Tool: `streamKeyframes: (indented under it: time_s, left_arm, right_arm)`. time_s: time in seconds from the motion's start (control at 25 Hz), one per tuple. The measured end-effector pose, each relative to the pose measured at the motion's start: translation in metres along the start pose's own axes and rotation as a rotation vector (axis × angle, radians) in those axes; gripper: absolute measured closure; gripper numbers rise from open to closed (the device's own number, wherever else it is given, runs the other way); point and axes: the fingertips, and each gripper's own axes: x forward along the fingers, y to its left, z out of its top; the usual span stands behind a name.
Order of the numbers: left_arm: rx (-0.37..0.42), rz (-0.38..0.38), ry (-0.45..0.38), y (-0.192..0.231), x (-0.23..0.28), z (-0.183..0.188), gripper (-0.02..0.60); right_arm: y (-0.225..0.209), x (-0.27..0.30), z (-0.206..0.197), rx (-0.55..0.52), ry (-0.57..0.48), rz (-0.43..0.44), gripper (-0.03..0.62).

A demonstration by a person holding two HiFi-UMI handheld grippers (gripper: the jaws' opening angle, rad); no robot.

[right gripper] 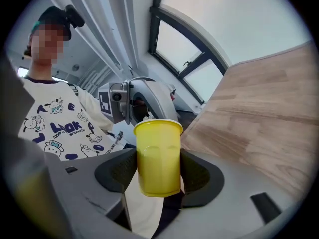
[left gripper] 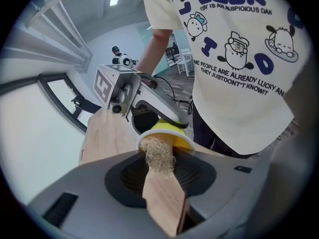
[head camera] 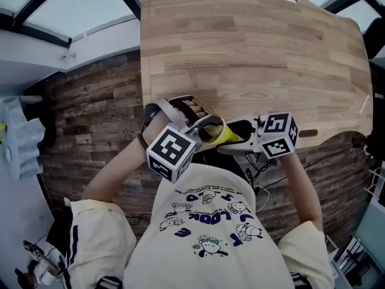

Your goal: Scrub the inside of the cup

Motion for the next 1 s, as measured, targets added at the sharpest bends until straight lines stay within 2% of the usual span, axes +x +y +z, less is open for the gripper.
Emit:
streamKeyframes:
  time_s: [0.2, 0.4, 0.56, 1.0]
  left_arm:
    - [0.055, 0.015, 0.019, -0.001, 0.001, -0.001, 0.425]
    - [0.063, 0.008, 0.032, -0.001, 0.003, -0.002, 0.425]
    - [0.010, -0.009, 0.039, -0.003, 0.006, -0.006, 0.426]
    - [-0.169, -0.008, 0.033, 0.001, 0.009, -0.015, 0.431]
  right_arm:
    - [0.001, 0.002, -0.002, 0.013, 0.007, 0.013, 0.330]
    - [-0.002, 0.003, -0.003, 0.001, 0.027, -0.014, 0.330]
    - [-0.006, 0.005, -0.005, -0.041, 0.053, -0.065, 0.330]
    - [-0.020, 0.006, -0.001, -0.258, 0.166, -0.284, 0.330]
